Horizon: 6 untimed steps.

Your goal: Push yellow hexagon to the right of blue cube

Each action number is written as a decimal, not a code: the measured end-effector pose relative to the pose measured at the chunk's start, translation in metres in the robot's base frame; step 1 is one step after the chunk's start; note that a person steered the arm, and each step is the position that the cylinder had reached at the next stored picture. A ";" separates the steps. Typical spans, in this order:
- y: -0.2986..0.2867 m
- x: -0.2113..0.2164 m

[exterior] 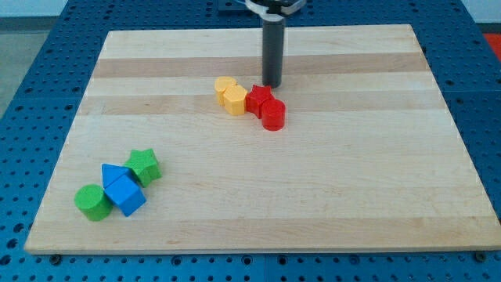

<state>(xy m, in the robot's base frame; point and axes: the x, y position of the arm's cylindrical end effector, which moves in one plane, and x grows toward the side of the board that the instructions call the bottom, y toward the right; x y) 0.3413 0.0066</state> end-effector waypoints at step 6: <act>-0.063 0.055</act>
<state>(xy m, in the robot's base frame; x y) 0.3959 -0.0568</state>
